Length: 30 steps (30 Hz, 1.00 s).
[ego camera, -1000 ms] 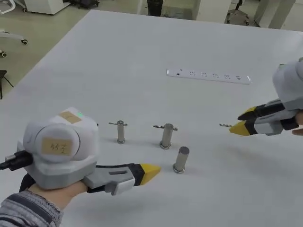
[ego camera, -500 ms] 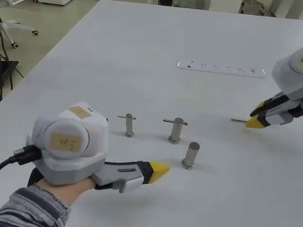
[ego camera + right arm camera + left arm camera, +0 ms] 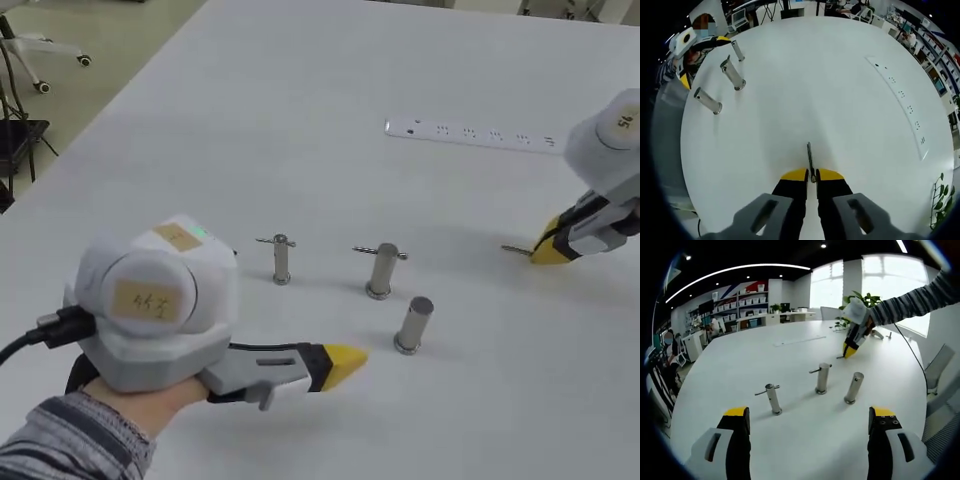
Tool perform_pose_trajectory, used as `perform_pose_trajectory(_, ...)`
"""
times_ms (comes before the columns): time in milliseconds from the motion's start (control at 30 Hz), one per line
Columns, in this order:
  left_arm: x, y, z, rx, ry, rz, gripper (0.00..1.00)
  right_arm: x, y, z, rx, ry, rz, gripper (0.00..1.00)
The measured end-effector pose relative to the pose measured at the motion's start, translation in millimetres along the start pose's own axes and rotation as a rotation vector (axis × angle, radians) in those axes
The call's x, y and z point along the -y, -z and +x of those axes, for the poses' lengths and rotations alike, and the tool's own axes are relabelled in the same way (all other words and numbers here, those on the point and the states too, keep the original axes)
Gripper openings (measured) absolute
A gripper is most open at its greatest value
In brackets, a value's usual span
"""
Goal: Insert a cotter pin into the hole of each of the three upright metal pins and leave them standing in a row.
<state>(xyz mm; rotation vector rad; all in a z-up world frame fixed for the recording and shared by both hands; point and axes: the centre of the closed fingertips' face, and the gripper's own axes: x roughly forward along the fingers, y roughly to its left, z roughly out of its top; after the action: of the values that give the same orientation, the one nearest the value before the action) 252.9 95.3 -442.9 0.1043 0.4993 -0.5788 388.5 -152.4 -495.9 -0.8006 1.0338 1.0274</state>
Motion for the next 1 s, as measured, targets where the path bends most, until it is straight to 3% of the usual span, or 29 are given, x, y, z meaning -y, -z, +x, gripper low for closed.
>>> perform_pose_trajectory(267,0.4,-0.9,-0.7,0.001,0.001,-0.001,0.98,-2.4,-0.5,-1.7,-0.025,0.021,-0.058,0.0)
perform_pose_trajectory(400,0.4,-1.4,-1.2,0.002,0.003,-0.002,0.97,-2.1,-0.1,-2.4,-0.016,0.029,-0.052,0.0)
perform_pose_trajectory(700,1.2,-4.2,-3.9,0.014,0.007,-0.012,0.93,-20.5,-7.7,-12.0,0.049,0.044,-0.115,0.0)
perform_pose_trajectory(1000,17.7,-6.6,-3.0,0.026,0.05,0.017,0.87,-45.6,-25.3,-29.6,0.13,0.074,-0.221,0.0)
